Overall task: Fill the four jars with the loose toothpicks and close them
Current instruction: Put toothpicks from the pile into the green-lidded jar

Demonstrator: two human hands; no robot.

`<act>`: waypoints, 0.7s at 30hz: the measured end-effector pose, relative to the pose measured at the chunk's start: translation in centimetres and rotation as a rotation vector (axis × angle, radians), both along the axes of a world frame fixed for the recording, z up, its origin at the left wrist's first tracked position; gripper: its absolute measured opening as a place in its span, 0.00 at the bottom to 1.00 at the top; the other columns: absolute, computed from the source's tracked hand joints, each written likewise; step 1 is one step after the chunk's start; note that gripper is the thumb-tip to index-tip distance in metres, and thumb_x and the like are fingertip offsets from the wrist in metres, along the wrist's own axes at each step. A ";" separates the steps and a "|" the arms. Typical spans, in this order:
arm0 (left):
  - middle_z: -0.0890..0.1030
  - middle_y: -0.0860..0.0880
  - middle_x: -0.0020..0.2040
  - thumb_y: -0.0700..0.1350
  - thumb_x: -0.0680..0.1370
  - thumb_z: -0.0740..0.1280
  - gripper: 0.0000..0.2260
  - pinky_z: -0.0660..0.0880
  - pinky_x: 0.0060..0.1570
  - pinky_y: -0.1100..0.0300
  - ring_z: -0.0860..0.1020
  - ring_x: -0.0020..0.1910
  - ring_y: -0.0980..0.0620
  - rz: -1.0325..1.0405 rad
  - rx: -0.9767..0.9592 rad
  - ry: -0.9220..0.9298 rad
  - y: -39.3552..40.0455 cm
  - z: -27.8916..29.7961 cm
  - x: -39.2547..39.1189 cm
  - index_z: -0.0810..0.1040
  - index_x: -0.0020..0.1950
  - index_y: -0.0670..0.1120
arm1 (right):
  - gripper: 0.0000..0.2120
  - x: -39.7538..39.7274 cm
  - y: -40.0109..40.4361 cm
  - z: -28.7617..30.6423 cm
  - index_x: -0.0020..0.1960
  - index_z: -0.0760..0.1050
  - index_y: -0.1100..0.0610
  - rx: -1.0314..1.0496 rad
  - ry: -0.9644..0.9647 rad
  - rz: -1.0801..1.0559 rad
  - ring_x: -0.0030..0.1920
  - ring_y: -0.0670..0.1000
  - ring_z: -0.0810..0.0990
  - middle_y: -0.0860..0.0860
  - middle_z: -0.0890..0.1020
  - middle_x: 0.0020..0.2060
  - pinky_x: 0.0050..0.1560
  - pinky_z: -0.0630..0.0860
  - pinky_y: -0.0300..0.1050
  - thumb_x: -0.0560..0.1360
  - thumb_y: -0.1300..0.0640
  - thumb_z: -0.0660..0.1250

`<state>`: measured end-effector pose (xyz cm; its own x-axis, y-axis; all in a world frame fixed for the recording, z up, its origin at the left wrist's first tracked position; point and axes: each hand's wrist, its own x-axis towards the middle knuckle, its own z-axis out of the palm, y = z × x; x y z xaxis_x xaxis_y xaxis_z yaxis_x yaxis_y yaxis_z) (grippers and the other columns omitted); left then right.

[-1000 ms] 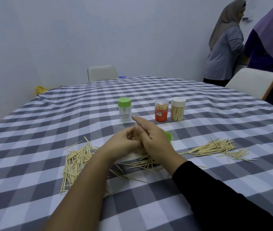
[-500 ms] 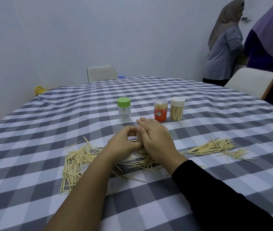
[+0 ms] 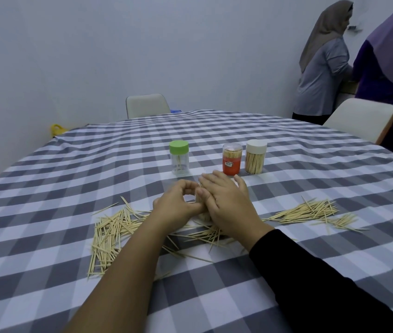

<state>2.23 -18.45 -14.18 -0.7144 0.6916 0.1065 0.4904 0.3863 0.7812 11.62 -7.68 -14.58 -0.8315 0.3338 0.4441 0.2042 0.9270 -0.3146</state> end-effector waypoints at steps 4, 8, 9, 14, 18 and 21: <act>0.78 0.64 0.48 0.57 0.62 0.67 0.15 0.71 0.61 0.44 0.78 0.53 0.52 0.007 0.000 -0.018 0.0 0.1 -0.1 0.72 0.48 0.62 | 0.28 0.1 -0.2 -0.2 0.75 0.57 0.44 0.012 0.005 0.046 0.74 0.46 0.57 0.42 0.70 0.70 0.73 0.45 0.55 0.77 0.41 0.42; 0.78 0.64 0.49 0.60 0.64 0.67 0.18 0.71 0.61 0.45 0.78 0.53 0.55 0.009 0.013 -0.006 0.0 0.1 0.1 0.72 0.52 0.61 | 0.34 0.2 0.2 -0.1 0.74 0.60 0.46 0.093 0.013 0.001 0.75 0.46 0.53 0.43 0.62 0.74 0.72 0.44 0.54 0.73 0.38 0.35; 0.78 0.64 0.49 0.60 0.63 0.66 0.18 0.70 0.61 0.45 0.78 0.54 0.55 0.008 0.009 -0.007 0.0 0.2 0.2 0.72 0.52 0.61 | 0.35 0.2 0.3 -0.2 0.74 0.60 0.46 0.088 0.015 0.021 0.75 0.45 0.53 0.43 0.61 0.74 0.72 0.44 0.54 0.73 0.38 0.35; 0.77 0.64 0.50 0.56 0.69 0.69 0.17 0.69 0.62 0.45 0.76 0.56 0.54 0.021 0.002 0.020 -0.1 0.1 0.1 0.72 0.56 0.61 | 0.32 0.3 0.2 0.0 0.72 0.65 0.47 0.104 0.016 0.048 0.74 0.43 0.57 0.43 0.66 0.72 0.73 0.44 0.52 0.75 0.39 0.38; 0.77 0.63 0.55 0.57 0.69 0.73 0.22 0.68 0.65 0.46 0.75 0.60 0.54 0.016 0.005 0.023 -0.1 0.2 -0.1 0.72 0.61 0.59 | 0.21 0.5 0.4 0.7 0.71 0.67 0.48 -0.084 0.007 0.081 0.73 0.44 0.60 0.44 0.70 0.70 0.74 0.45 0.51 0.82 0.46 0.48; 0.72 0.57 0.67 0.55 0.69 0.74 0.34 0.68 0.67 0.50 0.69 0.67 0.54 0.006 0.031 0.000 -0.4 1.0 0.3 0.65 0.72 0.55 | 0.20 1.2 0.8 1.8 0.70 0.68 0.53 -0.318 0.173 0.091 0.70 0.46 0.66 0.48 0.72 0.68 0.72 0.57 0.52 0.82 0.48 0.52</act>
